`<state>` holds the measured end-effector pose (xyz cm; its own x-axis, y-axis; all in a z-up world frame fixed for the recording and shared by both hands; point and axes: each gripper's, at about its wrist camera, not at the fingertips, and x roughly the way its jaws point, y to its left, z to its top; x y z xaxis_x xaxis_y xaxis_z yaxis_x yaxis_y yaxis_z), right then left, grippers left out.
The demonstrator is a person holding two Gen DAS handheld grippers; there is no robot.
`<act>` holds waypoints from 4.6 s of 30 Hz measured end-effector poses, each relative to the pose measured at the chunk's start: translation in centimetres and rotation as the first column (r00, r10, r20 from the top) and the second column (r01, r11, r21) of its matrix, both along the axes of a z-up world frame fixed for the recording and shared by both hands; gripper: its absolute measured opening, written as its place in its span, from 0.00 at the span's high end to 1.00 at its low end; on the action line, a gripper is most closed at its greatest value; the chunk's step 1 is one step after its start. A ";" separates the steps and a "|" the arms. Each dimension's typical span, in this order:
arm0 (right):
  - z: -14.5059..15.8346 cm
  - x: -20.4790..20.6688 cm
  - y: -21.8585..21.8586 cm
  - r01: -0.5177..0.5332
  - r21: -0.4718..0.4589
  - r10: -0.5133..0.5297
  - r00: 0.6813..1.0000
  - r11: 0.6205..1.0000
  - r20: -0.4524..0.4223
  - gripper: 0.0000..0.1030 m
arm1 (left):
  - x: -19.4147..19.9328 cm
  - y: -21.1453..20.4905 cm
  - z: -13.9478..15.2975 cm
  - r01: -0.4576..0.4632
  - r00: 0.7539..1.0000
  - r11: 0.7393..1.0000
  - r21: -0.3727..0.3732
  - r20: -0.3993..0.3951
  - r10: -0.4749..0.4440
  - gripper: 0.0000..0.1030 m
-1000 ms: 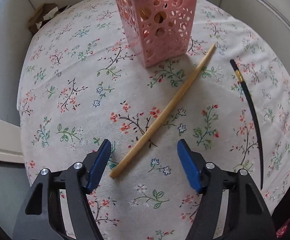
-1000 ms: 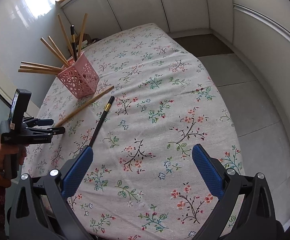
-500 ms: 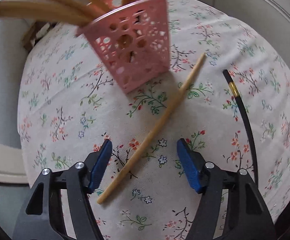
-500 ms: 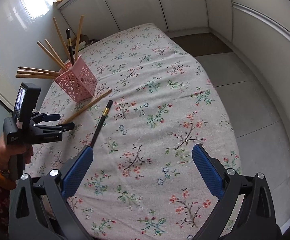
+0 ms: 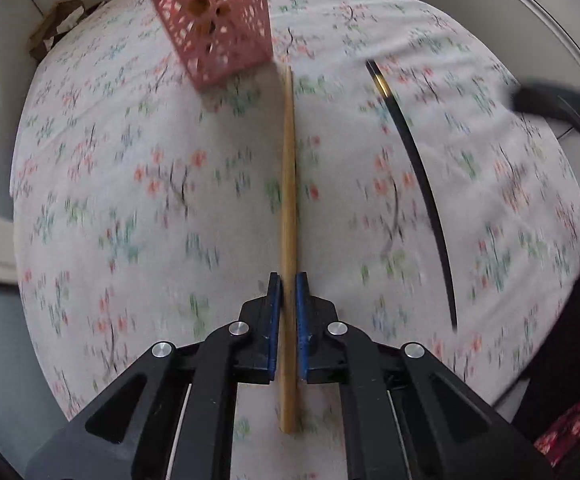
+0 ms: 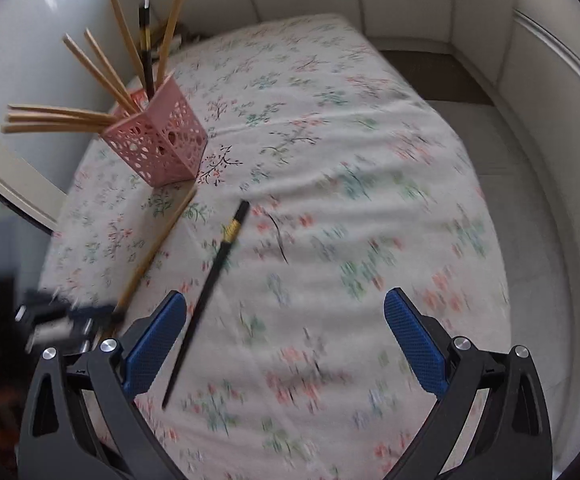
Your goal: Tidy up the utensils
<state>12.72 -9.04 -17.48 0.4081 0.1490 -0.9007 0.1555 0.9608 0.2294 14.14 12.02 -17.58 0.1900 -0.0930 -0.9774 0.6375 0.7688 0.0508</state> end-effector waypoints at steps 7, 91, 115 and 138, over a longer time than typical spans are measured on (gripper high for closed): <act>-3.5 7.3 2.1 0.038 0.041 -0.028 0.977 0.998 -0.212 0.47 | -2.1 2.4 0.3 -0.011 1.000 0.999 -0.031 -0.005 0.011 0.93; 18.2 -4.2 -4.9 0.041 0.083 -0.076 0.878 0.996 0.473 0.93 | 9.9 -6.4 22.1 -0.135 0.723 0.857 -0.497 0.542 0.429 0.93; 26.5 5.2 6.6 0.018 -0.051 0.022 0.734 0.999 0.679 0.93 | -0.4 9.7 26.4 -0.183 0.459 0.635 -0.751 0.506 0.731 0.29; 21.3 -1.4 4.8 0.208 -0.023 -0.143 0.745 0.978 0.652 0.38 | -5.3 5.7 28.4 -0.228 0.344 0.702 -0.675 0.618 0.707 0.07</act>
<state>11.29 -4.23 3.86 0.9061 -0.0501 -0.4202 0.1702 0.9522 0.2536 8.80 17.73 10.82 0.9767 -0.0199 -0.2135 -0.0025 0.9945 -0.1043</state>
